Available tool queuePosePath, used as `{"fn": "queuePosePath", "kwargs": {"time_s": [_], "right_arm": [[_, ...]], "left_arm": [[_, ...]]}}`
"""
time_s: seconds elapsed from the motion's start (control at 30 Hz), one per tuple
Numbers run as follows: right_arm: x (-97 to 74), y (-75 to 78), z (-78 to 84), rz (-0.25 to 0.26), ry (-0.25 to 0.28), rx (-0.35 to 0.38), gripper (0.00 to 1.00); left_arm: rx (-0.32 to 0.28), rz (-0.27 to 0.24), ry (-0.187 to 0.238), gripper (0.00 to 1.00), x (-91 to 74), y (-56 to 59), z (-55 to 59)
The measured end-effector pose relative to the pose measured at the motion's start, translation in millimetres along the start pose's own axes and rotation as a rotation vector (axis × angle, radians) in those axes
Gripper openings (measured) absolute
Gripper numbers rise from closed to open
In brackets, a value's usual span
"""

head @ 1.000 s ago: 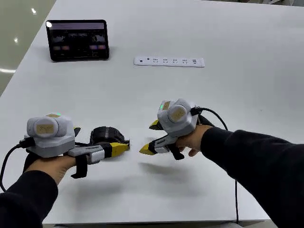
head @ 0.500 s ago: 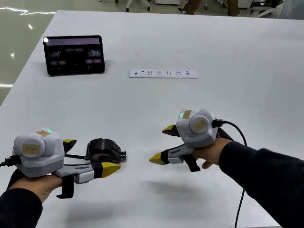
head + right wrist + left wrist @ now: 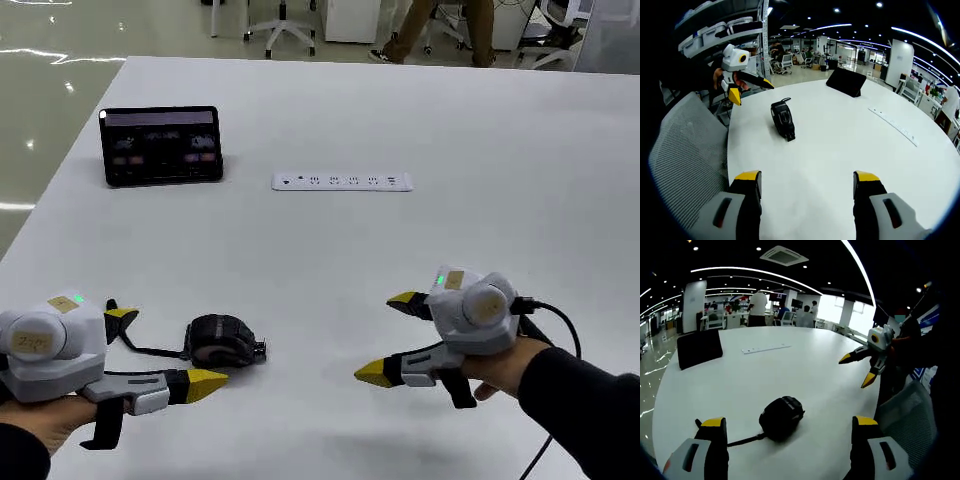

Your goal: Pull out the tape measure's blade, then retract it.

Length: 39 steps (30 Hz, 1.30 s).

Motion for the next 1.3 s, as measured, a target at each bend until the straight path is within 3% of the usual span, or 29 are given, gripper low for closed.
{"fn": "queuePosePath", "kwargs": {"time_s": [0.1,0.13,0.17,0.2,0.37,0.77,0.87,1.3], "right_arm": [[-13.1,-3.5,5.1,-0.005,0.018,0.025,0.83],[-18.3,-3.8,7.1,0.001,0.024,0.032,0.85],[-21.9,-3.9,8.6,0.008,0.028,0.035,0.87],[-26.9,-3.6,11.0,0.017,0.031,0.042,0.90],[-44.0,-1.9,19.3,0.048,0.013,0.027,1.00],[-84.8,17.6,51.1,0.149,-0.017,0.046,1.00],[-98.1,21.8,59.1,0.181,-0.028,0.064,1.00],[-134.0,17.3,86.3,0.255,-0.047,0.127,1.00]], "left_arm": [[-0.002,-0.002,0.002,1.00,-5.1,-4.0,3.9],[-0.012,-0.002,0.015,1.00,-7.5,-6.5,4.6],[-0.051,0.020,-0.005,1.00,-8.8,-5.3,7.5],[-0.016,-0.024,0.016,1.00,-11.4,-11.7,7.8],[-0.017,-0.021,0.004,1.00,-20.5,-18.8,14.5],[-0.021,-0.015,0.007,1.00,-37.8,-29.0,21.1],[-0.018,-0.038,-0.021,1.00,-41.8,-36.9,26.2],[-0.013,-0.040,0.001,1.00,-54.4,-35.6,21.5]]}}
Point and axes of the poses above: the centre of the closed fingertips' face, and the gripper's own axes: x roughly forward along the fingers, y roughly to its right, z roughly out of its underside, the point moved 8 cm from there along -x, roughly backward along the fingers, and after that the axes turned 1 degree about z, right-handed, at the moved point
